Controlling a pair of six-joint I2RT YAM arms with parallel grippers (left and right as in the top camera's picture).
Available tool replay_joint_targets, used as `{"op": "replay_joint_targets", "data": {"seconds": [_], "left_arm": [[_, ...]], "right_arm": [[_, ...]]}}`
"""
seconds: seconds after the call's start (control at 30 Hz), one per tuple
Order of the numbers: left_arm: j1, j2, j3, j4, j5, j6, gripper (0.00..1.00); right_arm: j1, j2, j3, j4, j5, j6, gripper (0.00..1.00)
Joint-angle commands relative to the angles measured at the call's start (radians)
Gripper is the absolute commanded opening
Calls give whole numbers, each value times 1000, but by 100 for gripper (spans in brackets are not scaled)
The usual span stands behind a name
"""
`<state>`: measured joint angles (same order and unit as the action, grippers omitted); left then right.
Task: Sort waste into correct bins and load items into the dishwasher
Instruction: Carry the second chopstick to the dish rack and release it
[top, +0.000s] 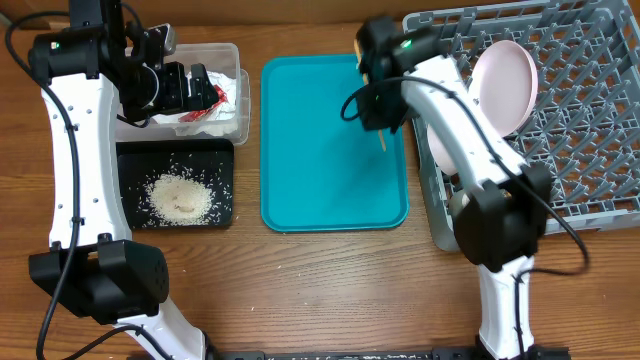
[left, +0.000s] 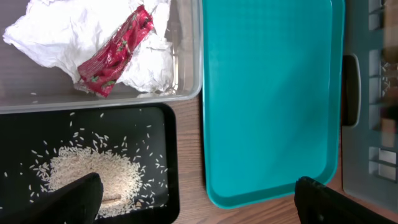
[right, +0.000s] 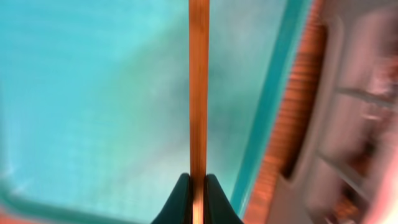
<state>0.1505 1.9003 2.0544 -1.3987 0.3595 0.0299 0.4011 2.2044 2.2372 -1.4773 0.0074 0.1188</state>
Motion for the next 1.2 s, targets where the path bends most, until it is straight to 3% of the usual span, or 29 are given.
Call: {"op": "replay_joint_targets", "data": {"seconds": [0.0,0.2,0.37,0.73,1.1,1.17], "left_arm": [[-5,-2,20,2,-4,19,100],[-5,-2,20,2,-4,19,100],[-5,-2,20,2,-4,19,100],[-5,-2,20,2,-4,19,100],[-5,-2,20,2,-4,19,100],[-5,-2,20,2,-4,19,100]], "right_arm": [[-24,-165,132,-68,59,-19,4],[-71,-312,150,-217,220,-19,4],[-115,-376,95,-217,229,-42,4],[-286,-386,-287,-216,228,-68,4],[-403,-385,-527,-125,228,-75,4],[-422,-385,-555,-95,227,-74,11]]}}
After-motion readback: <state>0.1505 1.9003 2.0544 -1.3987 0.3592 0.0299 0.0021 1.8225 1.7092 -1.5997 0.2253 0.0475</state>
